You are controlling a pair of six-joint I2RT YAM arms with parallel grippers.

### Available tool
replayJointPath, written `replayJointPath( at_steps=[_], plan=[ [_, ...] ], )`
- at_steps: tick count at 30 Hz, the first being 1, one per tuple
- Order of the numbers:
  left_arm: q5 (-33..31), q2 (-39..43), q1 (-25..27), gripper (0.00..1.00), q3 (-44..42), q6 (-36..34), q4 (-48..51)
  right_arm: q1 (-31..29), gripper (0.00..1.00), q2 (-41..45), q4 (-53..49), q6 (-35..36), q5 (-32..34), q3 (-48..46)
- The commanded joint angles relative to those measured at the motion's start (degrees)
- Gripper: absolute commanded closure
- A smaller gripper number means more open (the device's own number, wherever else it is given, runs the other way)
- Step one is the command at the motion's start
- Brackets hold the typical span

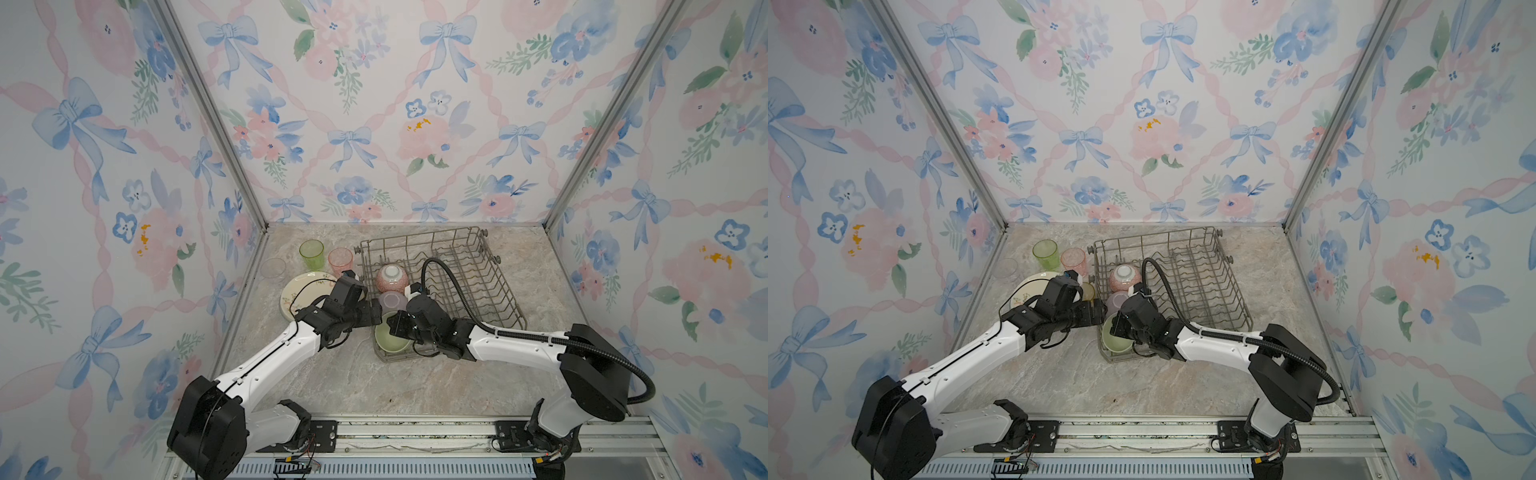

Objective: Unload the mixed dishes from the dish rack

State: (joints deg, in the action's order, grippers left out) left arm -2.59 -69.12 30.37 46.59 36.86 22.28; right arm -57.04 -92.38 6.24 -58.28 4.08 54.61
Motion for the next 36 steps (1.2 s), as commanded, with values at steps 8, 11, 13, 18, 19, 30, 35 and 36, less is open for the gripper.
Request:
replayJointPath(
  at_steps=[8,11,13,18,19,30,35,36],
  plan=[
    [-0.7,1.2,-0.9,0.02,-0.8,-0.6,-0.3,-0.4,0.78,4.2,-16.6,9.1,7.8,7.4],
    [0.0,1.1,-0.9,0.02,-0.2,-0.9,-0.3,-0.4,0.54,4.8,-25.5,13.4,12.4,10.2],
    [0.3,1.0,-0.9,0.02,0.1,-1.0,-0.3,0.0,0.53,3.7,-33.2,15.9,14.8,13.3],
    [0.8,0.5,-0.9,0.02,0.2,-1.4,-0.3,0.2,0.53,-0.3,-41.1,19.8,14.5,17.3],
    [0.7,0.4,-0.9,0.02,0.1,-1.3,-0.3,0.2,0.53,-0.8,-41.3,20.0,14.1,17.4],
    [0.7,0.2,-0.9,0.02,-0.5,-1.3,-0.7,1.0,0.58,-7.4,-39.7,20.0,11.6,18.8],
    [0.4,0.1,-0.9,0.02,-0.8,-1.4,-0.7,1.6,0.69,-8.8,-39.3,20.1,11.3,19.2],
    [0.5,0.1,-0.9,0.02,-0.8,-1.4,-0.7,1.6,0.72,-8.9,-39.3,20.1,11.5,19.2]
  ],
)
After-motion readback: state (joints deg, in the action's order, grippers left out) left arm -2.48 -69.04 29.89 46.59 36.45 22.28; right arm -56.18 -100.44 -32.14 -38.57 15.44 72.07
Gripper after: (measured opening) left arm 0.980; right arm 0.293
